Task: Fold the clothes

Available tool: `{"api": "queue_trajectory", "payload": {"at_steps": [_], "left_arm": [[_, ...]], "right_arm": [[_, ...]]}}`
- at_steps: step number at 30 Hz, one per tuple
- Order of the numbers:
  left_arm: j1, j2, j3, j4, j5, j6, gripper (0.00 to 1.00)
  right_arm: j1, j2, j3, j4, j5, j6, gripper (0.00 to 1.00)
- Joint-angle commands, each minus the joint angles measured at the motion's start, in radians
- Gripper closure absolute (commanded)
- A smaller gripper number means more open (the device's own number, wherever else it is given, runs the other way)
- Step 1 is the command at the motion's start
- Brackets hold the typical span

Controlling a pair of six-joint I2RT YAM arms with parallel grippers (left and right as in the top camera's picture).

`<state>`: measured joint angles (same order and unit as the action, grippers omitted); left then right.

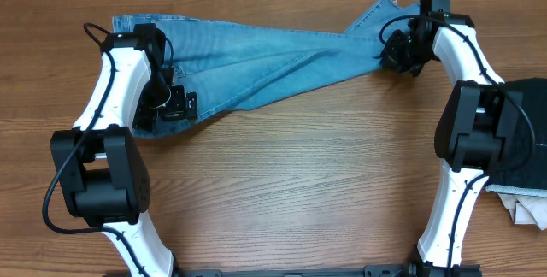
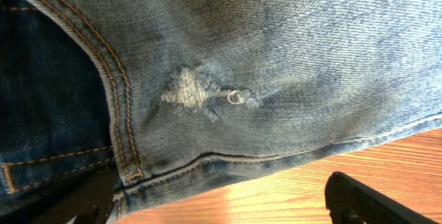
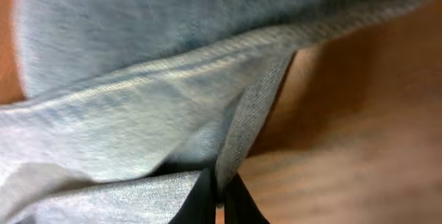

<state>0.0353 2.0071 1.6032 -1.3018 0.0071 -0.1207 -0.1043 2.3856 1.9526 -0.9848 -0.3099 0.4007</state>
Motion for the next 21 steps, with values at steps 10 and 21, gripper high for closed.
{"api": "queue_trajectory", "payload": {"at_steps": [10,21], "left_arm": [[0.005,0.003,-0.009,-0.003,-0.010,0.039,0.00],[0.006,0.003,-0.012,-0.045,0.071,0.079,0.00]], "right_arm": [[-0.003,-0.263,0.195,-0.499,0.675,0.070,0.96],[-0.003,-0.263,0.194,-0.574,0.679,0.032,0.96]]}}
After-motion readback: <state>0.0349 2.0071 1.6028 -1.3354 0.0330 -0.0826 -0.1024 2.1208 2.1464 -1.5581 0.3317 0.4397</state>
